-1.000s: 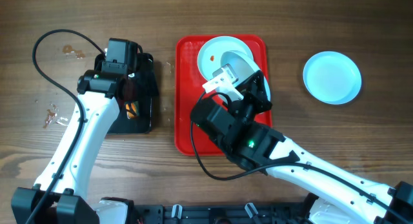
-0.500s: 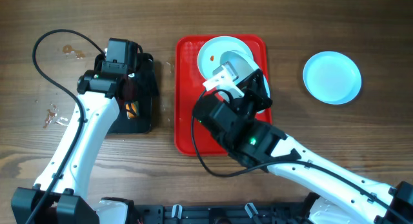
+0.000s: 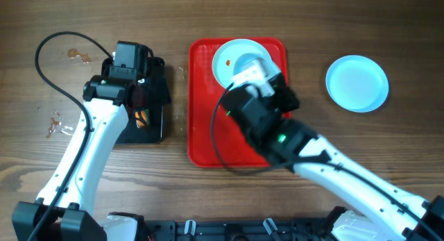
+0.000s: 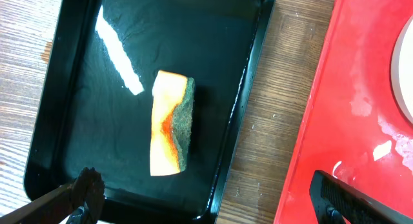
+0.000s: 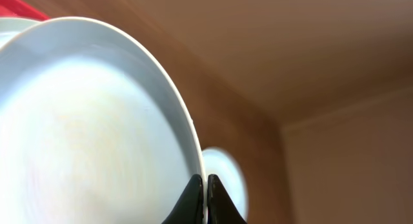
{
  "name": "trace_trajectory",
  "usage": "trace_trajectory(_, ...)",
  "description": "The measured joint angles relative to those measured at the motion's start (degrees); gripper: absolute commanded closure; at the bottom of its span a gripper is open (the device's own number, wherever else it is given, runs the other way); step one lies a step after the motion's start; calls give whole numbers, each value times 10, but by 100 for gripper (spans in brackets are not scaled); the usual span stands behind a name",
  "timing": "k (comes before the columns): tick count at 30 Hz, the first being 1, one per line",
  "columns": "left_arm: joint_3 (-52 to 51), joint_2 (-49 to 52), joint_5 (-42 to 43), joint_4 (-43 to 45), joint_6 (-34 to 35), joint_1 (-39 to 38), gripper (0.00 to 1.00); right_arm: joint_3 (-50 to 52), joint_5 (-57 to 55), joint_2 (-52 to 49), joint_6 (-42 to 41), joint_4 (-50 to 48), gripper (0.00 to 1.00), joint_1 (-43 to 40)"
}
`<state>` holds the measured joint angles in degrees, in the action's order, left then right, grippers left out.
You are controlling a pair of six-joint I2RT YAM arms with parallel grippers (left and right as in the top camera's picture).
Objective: Clean dirty plates on tray and stack at the side
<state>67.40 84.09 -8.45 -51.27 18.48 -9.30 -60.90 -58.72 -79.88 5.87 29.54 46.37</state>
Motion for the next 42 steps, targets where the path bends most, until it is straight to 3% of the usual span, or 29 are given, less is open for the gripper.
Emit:
trace_trajectory(6, 0, 0, 0, 0, 0, 0, 0, 0, 186, 4, -129, 66, 96, -174)
trace_trajectory(9, 0, 0, 0, 0, 0, 0, 0, 0, 309, 4, -187, 77, 96, -300)
trace_trajectory(13, 0, 0, 0, 0, 0, 0, 0, 0, 476, 4, -249, 73, 96, -483)
trace_trajectory(16, 0, 0, 0, 0, 0, 0, 0, 0, 606, 3, -301, 72, 96, -673)
trace_trajectory(20, 0, 0, 0, 0, 0, 0, 0, 0, 648, -11, -316, 71, 96, -761)
trace_trajectory(24, 0, 0, 0, 0, 0, 0, 0, 0, 660, -52, -320, 57, 96, -797)
trace_trajectory(25, 0, 0, 0, 0, 0, 0, 0, 0, 661, -64, -320, 47, 91, -798)
trace_trajectory(26, 0, 0, 0, 0, 0, 0, 0, 0, 662, -77, -321, 34, 80, -798)
trace_trajectory(27, 0, 0, 0, 0, 0, 0, 0, 0, 663, -91, -321, 20, 59, -798)
trace_trajectory(32, 0, 0, 0, 0, 0, 0, 0, 0, 711, -123, -311, -5, 36, -798)
trace_trajectory(37, 0, 0, 0, 0, 0, 0, 0, 0, 787, -110, -301, 25, 35, -798)
trace_trajectory(42, 0, 0, 0, 0, 0, 0, 0, 0, 873, -15, -274, 74, 36, -784)
